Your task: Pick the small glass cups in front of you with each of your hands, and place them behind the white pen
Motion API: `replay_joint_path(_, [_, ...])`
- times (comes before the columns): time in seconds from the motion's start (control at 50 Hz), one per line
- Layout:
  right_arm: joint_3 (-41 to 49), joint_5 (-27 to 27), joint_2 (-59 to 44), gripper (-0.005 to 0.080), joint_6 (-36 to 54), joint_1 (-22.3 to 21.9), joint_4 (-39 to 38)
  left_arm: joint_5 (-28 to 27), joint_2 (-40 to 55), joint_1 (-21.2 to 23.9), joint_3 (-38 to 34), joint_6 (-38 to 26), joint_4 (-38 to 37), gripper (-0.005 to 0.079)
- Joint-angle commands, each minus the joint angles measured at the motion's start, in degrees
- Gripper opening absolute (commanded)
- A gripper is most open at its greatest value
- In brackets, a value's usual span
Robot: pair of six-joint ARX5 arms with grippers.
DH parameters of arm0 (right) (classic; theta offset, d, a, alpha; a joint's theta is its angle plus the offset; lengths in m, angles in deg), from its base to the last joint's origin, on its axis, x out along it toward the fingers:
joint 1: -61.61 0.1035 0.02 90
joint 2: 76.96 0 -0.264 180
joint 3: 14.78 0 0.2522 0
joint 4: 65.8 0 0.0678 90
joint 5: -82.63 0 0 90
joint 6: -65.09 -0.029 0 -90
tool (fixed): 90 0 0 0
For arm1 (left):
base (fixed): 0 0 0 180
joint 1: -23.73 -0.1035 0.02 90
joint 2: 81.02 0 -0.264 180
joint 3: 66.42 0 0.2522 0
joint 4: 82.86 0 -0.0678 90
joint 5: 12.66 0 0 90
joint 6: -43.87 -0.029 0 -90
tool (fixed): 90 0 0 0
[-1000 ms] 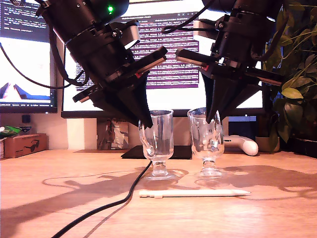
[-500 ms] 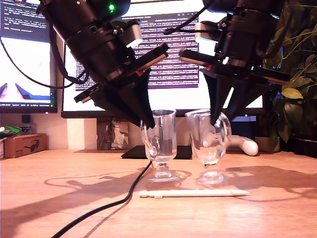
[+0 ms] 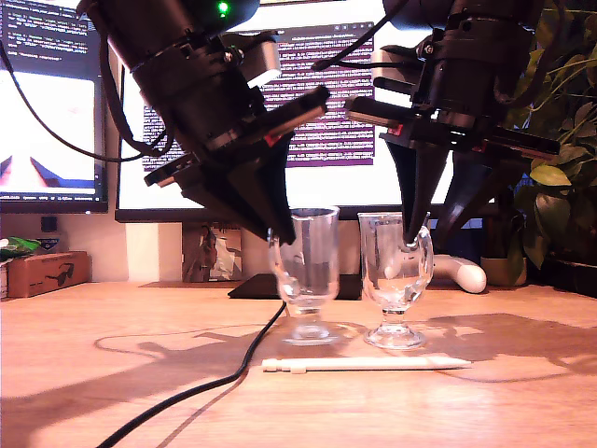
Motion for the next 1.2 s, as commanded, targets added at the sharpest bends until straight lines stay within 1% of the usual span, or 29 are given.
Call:
replay_joint_path(0.0, [-1.0,0.4,1.5,0.0218,0.2,0.5,-0.1,0.6,0.4,-0.2,0.7,-0.4,0.9,0.0029])
replay_joint_path(0.2, [-1.2,0.5,4.4,0.0218,0.5,0.5,0.0,0.7,3.0,-0.2,0.7,-0.3,0.3,0.0029])
replay_joint_path(0.32, [-1.7,0.5,6.3,0.0218,0.7,0.5,0.3,0.7,3.6,-0.1,0.7,0.0,1.3,0.0032])
replay_joint_path(0.36, [-2.0,0.5,6.8,0.0218,1.0,0.4,0.6,0.6,3.6,-0.1,0.7,0.0,1.7,0.0056])
replay_joint_path(0.44, [-2.6,0.4,7.8,0.0218,1.2,0.1,1.0,0.5,3.6,0.3,0.7,0.0,1.6,0.0128])
replay_joint_path(0.48, [-2.9,0.4,8.0,0.0218,1.2,0.0,1.2,0.3,3.6,0.3,0.7,0.0,1.4,0.0146])
replay_joint_path(0.62, [-3.6,0.4,9.1,0.0218,1.3,-0.7,1.4,0.2,3.6,0.4,0.7,0.0,0.3,0.0149])
replay_joint_path(0.76, [-4.1,0.4,9.2,0.0220,1.5,-1.0,1.6,-2.1,3.6,0.8,0.7,0.1,0.0,0.0155])
replay_joint_path(0.9, [-4.2,0.4,9.2,0.0220,1.5,-1.0,2.2,-3.7,3.0,1.2,0.7,0.1,-1.5,0.0191])
replay_joint_path(1.18, [-4.2,0.4,10.3,0.0220,1.5,-1.0,2.3,-3.8,-0.7,1.1,0.7,0.0,-2.4,0.0191])
